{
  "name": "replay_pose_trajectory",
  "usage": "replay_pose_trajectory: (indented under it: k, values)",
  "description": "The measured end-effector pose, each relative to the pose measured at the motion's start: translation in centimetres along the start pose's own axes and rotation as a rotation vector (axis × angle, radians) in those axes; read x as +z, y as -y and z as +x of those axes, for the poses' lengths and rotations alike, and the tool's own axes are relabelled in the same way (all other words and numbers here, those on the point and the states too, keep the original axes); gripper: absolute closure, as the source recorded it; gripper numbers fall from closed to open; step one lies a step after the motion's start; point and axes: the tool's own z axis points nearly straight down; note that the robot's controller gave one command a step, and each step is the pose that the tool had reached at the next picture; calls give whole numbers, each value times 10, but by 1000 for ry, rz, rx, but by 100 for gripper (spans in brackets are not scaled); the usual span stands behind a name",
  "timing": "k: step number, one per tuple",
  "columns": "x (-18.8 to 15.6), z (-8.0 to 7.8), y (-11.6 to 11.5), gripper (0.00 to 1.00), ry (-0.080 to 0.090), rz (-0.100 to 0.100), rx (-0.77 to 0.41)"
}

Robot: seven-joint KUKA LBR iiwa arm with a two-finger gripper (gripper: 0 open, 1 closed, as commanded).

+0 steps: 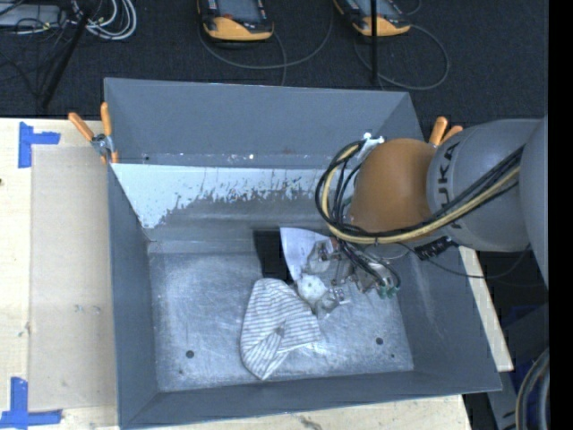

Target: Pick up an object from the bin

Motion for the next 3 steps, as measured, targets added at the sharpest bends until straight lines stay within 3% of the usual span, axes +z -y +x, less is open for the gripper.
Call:
replay_pose_trajectory:
  k: [2,3]
  values:
    - [-75,-1,-2,100,3,-7,-9]
    - [-84,-4,-3,100,9,-6,-16]
